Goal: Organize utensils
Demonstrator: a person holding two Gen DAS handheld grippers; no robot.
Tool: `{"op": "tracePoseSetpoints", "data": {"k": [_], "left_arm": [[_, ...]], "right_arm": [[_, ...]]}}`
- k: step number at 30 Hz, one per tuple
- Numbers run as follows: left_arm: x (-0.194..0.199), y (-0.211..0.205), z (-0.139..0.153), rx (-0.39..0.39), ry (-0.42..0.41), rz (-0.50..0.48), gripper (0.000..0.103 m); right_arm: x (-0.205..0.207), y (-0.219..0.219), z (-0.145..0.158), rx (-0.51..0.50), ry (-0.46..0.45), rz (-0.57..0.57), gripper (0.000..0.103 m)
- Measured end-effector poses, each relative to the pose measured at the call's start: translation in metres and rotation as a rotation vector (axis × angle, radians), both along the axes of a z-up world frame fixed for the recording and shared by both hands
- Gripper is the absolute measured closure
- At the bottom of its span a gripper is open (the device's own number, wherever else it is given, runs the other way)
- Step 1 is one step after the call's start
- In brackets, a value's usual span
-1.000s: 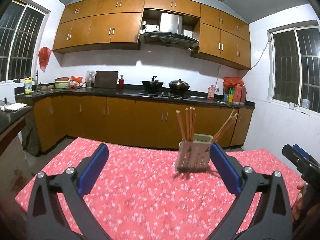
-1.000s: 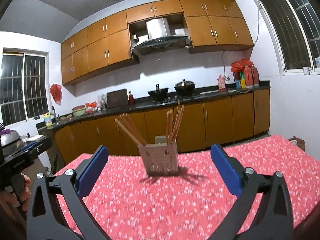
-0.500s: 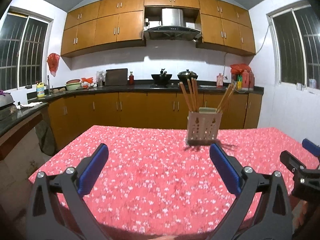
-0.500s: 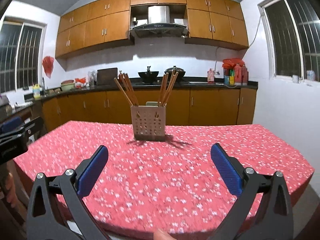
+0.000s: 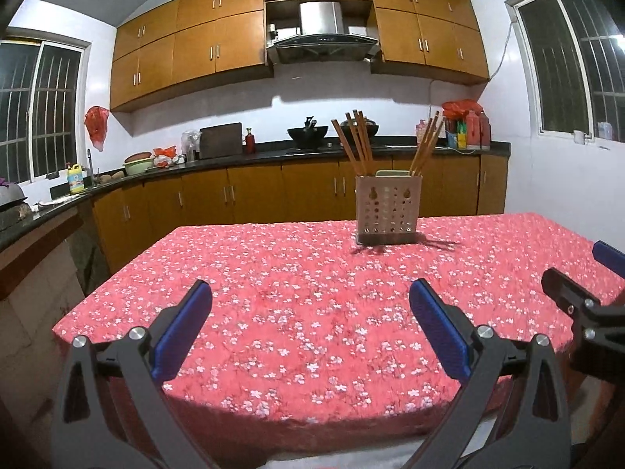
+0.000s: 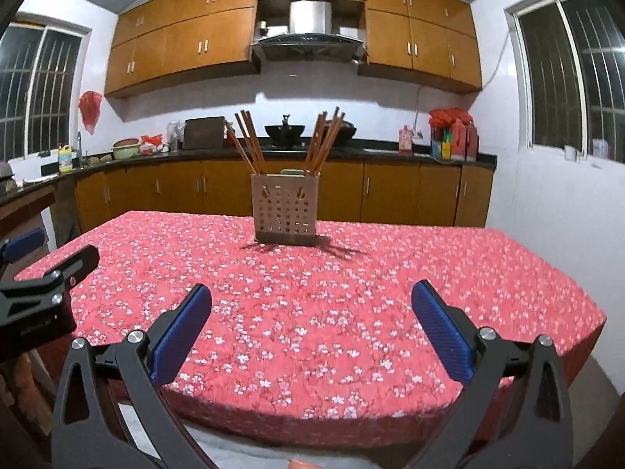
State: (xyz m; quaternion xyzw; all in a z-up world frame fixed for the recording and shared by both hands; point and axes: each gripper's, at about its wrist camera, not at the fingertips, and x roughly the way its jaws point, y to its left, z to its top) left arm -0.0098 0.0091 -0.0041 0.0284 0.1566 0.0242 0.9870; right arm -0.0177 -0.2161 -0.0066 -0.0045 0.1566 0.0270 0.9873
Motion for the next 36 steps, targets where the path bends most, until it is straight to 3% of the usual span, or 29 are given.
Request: {"op": "tracePoseSetpoints", "data": {"k": [11, 36], "left_arm": [[0.006, 0.005, -0.014, -0.045, 0.053, -0.002, 0.004], [0.004, 0.007, -0.019, -0.058, 0.064, 0.01, 0.004]], "right_arm": [[-0.001, 0.001, -0.006, 0.007, 0.037, 0.001, 0.002], [0.002, -0.003, -0.011, 0.011, 0.064, -0.028, 0.002]]}}
